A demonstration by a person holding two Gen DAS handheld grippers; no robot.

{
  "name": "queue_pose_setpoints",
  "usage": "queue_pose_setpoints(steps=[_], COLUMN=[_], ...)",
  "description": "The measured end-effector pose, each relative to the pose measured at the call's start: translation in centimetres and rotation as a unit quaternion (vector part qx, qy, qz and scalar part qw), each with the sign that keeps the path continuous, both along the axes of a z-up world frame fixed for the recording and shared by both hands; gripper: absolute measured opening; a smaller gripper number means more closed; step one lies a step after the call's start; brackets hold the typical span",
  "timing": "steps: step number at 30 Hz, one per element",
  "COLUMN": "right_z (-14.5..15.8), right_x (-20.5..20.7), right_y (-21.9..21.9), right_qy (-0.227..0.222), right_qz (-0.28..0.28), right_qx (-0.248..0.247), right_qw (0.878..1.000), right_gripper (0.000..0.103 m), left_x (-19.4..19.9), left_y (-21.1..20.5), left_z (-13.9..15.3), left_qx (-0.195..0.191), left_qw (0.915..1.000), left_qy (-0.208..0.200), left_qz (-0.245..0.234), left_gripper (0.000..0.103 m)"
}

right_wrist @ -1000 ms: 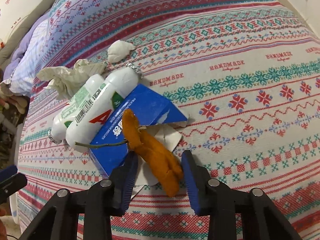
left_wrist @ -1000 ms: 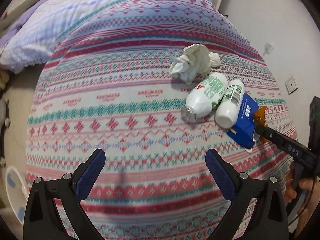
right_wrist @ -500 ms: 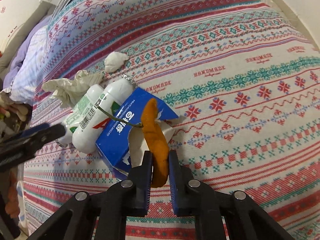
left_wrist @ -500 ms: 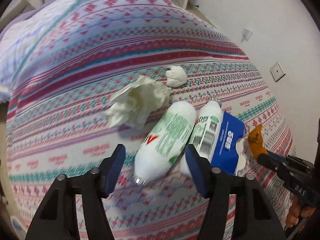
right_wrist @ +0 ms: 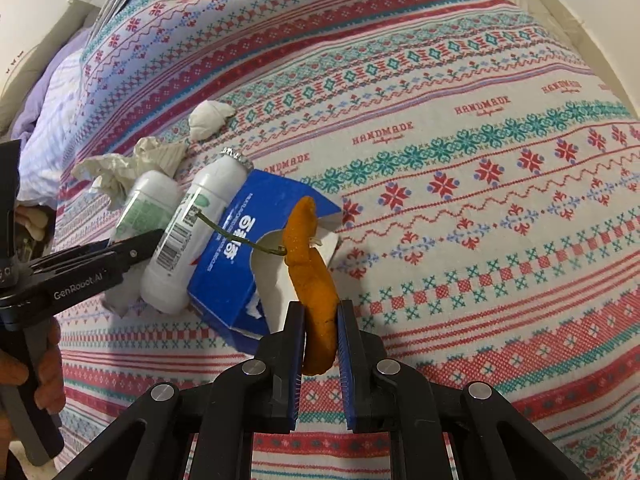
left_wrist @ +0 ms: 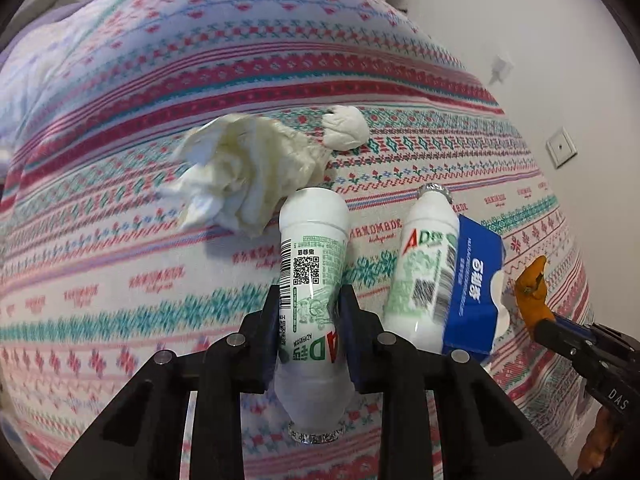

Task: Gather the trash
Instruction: 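Grasp the orange peel with the right gripper while the left gripper grasps a white AD bottle, then carry the bottle and orange peel to the wastebasket and release both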

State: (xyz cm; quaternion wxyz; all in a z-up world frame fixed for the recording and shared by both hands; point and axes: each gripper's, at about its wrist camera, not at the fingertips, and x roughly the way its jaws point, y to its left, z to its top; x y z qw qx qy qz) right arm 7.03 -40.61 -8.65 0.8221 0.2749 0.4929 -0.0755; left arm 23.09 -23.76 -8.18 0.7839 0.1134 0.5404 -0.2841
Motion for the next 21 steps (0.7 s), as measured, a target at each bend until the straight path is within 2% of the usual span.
queue_pose_setpoints(steps=[8,16,21], right_z=[2.0,4.5,5.6], right_x=[-1.0,-2.6,-2.4], right_y=[1.9,4.5,7.6], right_qy=[0.002,-0.012,-0.021], right_qz=[0.009,0.022,0.051], right_qx=[-0.022,-0.025,-0.033], right_qw=[1.0,0.999,0.998], right_gripper=[0.014,0.014,0.014], left_x=[-3.4,-7.8,-9.5], left_y=[3.7,9.6,12.9], left_z=[3.2,7.0,7.3], left_qx=[-0.013,-0.013,-0.028], left_qw=[0.9992,0.9982,0.9964], left_qy=[-0.023,-0.039,-0.043], left_qz=[0.031,0.043,0.068], left_gripper=[0.029,0.029,0.029])
